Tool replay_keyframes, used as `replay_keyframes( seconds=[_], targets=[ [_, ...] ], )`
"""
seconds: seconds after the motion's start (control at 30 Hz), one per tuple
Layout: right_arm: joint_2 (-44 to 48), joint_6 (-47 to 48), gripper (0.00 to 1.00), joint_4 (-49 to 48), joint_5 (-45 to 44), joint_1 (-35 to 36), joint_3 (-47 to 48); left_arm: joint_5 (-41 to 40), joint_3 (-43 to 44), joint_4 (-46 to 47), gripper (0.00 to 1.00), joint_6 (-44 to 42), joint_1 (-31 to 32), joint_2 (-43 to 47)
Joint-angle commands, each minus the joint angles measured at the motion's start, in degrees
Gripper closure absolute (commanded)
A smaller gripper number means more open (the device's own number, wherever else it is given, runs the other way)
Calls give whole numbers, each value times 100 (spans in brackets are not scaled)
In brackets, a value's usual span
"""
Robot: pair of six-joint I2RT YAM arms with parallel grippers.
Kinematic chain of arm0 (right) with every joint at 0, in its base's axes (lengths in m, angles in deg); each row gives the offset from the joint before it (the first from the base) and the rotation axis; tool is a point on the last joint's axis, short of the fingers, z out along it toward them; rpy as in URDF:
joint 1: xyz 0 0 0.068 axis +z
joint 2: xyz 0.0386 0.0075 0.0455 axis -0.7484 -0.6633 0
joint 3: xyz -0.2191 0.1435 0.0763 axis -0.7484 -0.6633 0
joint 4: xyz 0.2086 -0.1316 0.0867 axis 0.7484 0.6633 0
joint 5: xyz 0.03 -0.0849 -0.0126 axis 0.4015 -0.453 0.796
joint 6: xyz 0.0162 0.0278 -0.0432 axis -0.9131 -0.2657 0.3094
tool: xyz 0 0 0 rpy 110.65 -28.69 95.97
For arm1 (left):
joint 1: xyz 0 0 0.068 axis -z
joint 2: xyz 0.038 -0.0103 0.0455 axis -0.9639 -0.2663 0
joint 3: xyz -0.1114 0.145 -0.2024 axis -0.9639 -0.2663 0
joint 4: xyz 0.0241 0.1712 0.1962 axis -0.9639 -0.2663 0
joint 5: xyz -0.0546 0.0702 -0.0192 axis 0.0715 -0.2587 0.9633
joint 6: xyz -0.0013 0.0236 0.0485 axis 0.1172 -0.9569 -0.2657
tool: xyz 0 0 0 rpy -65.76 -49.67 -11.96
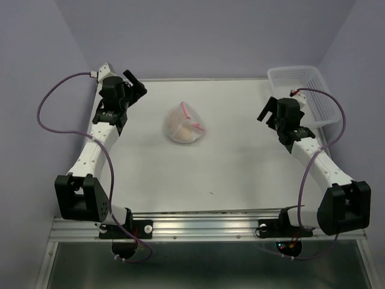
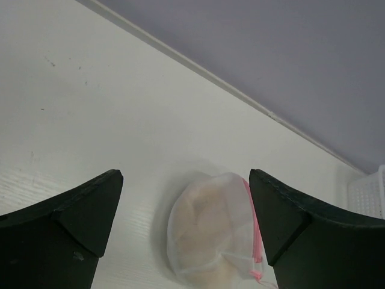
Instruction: Unzip the laundry bag and remove the bra
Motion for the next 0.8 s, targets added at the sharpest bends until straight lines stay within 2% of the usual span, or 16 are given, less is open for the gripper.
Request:
replay_keyframes(
  seconds=[0.0,0.2,0.23,0.3,0.5,0.67,0.77],
  targets=[
    [37,368,0,-274,299,11,-5,668,514,82,1,-387,-29,-234],
    [-262,817,0,-353,502,11,92,2432,1173,82,1,-1195,-3,-1138],
    [-306,834,0,-344,520,11,101,2497,1296,73,1,-1266,24,-1444],
    [-385,773,0,-353,528,11,118,2541,1779,-460,1,-1468,120,-1910],
    [-542,1045,0,-389,1029,11,118,2648,2623,-884,1,-1706,507,-2537],
    [-886,932,0,-257,1083,11,268,1989,3501,-1682,1,-1917,955,-3142],
    [-1044,975,0,-177,925,71,321,1523,3661,-1930,1,-1935,1096,-3337]
  ],
)
